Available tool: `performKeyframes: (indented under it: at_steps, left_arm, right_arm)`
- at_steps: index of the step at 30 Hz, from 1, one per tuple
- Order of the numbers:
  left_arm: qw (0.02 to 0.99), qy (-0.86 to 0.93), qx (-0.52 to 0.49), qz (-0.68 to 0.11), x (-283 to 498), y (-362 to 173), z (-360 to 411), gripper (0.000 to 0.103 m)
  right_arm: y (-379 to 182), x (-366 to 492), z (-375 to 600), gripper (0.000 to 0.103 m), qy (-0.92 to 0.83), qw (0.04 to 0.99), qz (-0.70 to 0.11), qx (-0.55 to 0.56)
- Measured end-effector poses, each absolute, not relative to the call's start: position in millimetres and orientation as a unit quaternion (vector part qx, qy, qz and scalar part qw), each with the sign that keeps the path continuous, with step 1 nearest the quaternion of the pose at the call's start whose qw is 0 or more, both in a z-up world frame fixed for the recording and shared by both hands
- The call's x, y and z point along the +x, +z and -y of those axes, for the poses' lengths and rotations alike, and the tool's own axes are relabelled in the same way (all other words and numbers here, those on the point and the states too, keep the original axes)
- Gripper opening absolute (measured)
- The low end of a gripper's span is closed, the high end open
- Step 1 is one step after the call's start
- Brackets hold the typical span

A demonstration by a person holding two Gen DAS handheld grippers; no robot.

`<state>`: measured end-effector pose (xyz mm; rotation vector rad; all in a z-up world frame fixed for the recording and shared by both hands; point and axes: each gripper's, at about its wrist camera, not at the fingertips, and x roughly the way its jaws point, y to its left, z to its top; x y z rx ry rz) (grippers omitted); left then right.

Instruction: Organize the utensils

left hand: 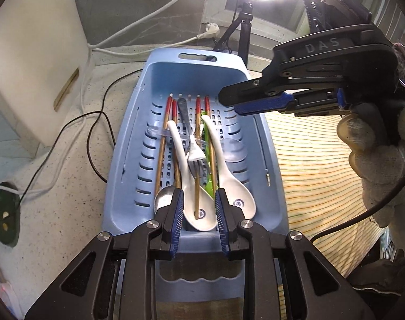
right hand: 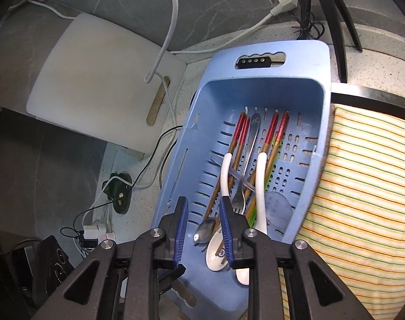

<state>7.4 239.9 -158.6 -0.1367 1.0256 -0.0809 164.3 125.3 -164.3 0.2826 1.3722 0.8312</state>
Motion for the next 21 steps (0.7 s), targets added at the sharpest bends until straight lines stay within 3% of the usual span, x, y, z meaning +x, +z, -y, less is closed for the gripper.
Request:
performKeyframes:
  at_steps: [8,12,16,21]
  left_arm:
    - [0.874,-0.005,-0.079,-0.479,-8,-145,-216,0.030]
    - [0.877,0.014,-0.081,-0.474,-14,-139,-197,0.030]
    - [0.879,0.033,-0.091,-0.467,-20,-133,-179,0.042]
    - [0.881,0.059,-0.099,-0.459,-29,-125,-156,0.045]
  right_arm:
    - [-148,151,-100,0.027,0.400,0.689,-0.596,0.101]
    - [-140,144,-82,0.037,0.411,0.694,-0.585,0.087]
    - [-134,140,-60,0.038,0.420,0.696,-0.577,0.075]
    - [-129,133,-34,0.041,0.428,0.706,-0.562,0.053]
